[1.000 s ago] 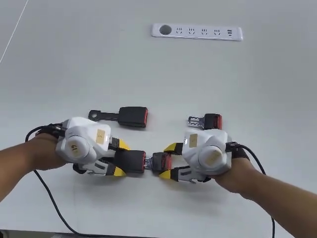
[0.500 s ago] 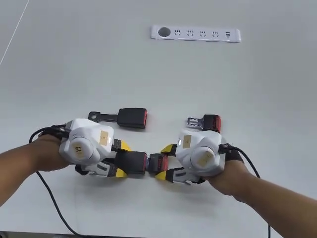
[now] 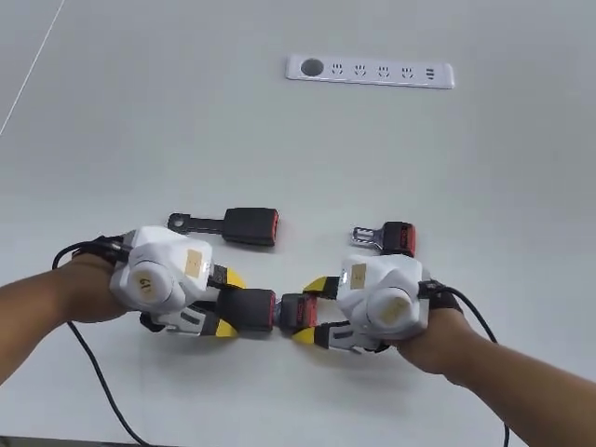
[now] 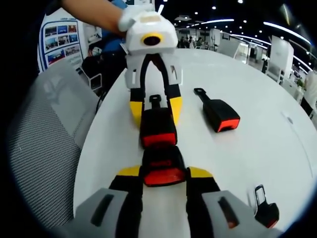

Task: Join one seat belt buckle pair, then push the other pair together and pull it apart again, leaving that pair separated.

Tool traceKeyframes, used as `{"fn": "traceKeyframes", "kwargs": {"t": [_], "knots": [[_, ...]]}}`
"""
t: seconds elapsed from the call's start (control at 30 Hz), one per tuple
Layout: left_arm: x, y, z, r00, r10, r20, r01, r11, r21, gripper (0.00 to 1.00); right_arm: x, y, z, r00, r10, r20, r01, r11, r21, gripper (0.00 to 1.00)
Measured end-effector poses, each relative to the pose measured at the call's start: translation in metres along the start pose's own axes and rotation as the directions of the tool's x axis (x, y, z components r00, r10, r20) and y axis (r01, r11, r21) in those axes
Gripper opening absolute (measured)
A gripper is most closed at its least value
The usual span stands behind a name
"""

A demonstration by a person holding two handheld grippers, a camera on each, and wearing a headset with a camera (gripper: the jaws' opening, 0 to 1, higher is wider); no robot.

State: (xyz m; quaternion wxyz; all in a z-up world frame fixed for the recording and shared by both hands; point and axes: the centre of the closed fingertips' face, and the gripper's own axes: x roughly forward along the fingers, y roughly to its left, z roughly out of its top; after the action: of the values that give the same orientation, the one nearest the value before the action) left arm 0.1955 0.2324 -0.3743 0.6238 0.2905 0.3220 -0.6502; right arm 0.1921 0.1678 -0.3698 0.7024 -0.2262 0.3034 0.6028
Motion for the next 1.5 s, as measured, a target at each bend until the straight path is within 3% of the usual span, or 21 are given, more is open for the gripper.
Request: {"fn": "traceKeyframes", "kwargs": {"t": [0.73,1.37,1.5], "knots": [[-0.003,-0.002,0.008,0.9993,-0.002,0.037,0.002,1.000,0.004,0.32,-0.003,-0.002,0.002,0.9966,-0.016,0.081,0.014,1.000,0.019,0.32],[-0.003,-0.003,0.012,0.9993,-0.004,0.036,0.003,1.000,0.004,0.33,-0.003,-0.001,0.001,0.9952,-0.014,0.096,0.011,0.999,0.033,0.33],[-0.002,-0.005,0.013,0.9995,-0.001,0.032,0.001,1.000,0.017,0.34,-0.003,-0.001,0.001,0.9961,-0.013,0.087,0.014,1.000,-0.004,0.35]]}}
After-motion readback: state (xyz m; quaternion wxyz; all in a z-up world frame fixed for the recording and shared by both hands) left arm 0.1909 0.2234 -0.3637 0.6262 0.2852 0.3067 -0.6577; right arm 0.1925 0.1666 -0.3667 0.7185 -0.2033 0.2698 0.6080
